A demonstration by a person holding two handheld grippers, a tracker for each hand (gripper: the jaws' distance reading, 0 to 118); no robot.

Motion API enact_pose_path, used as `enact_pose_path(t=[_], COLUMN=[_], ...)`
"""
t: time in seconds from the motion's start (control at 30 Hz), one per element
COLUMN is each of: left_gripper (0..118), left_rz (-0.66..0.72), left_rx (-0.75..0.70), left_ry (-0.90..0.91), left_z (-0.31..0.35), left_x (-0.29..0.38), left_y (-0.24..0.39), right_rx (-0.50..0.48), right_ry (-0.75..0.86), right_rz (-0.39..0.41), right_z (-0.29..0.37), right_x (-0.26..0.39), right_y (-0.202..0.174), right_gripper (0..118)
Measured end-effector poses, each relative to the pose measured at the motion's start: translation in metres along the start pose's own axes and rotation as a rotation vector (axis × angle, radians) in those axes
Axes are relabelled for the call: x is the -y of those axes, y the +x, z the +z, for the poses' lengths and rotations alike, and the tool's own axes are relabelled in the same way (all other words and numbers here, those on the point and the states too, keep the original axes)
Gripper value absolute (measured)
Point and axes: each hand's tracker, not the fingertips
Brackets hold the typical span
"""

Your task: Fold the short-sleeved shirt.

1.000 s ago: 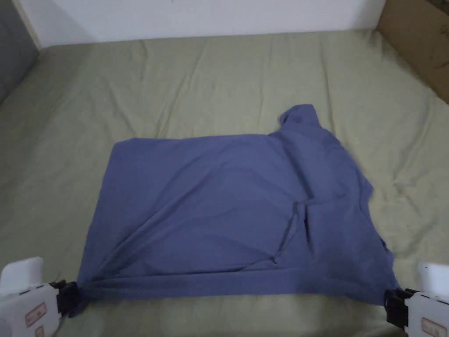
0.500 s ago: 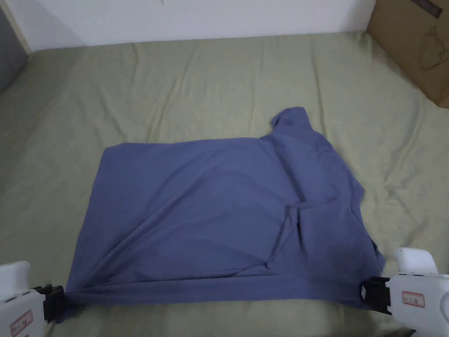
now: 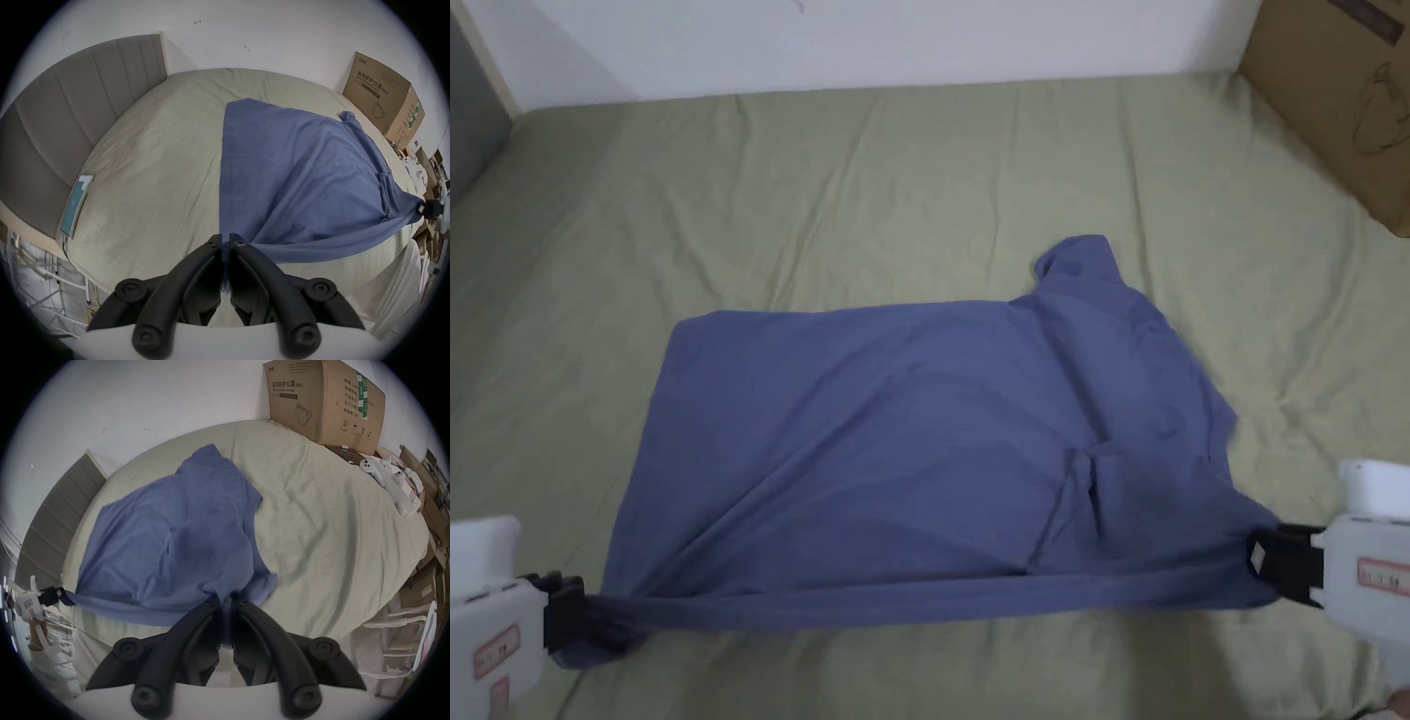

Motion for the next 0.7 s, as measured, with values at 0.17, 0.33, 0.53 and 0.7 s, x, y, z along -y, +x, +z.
enact_pose_path(t=[0.17,0.33,0.53,0.7], left_gripper=[5,5,84,105], left_rz=[-0.041,-0.078,-0.08,-0.037], left_rx=[-0.006,-0.019,-0.042,0.009], left_ry=[-0.004,-0.049,-0.1,-0.063], left_z=[-0.034,-0.081,-0.1,-0.067], left_x=[-0.055,-0.095,-0.1,-0.082], left_y=[0.004,0.013,0.017,0.013], right_rx=[-0.009,-0.009,0.034,-0.002], right_ry=[-0.013,-0.072,-0.112,-0.047], right_rz=[-0.041,-0.111,-0.059,-0.035], right_z=[-0.035,-0.084,-0.101,-0.063], right_x=[-0.054,-0.091,-0.101,-0.09], right_y=[0.007,0.014,0.009,0.012], right_gripper=[8,8,69,90])
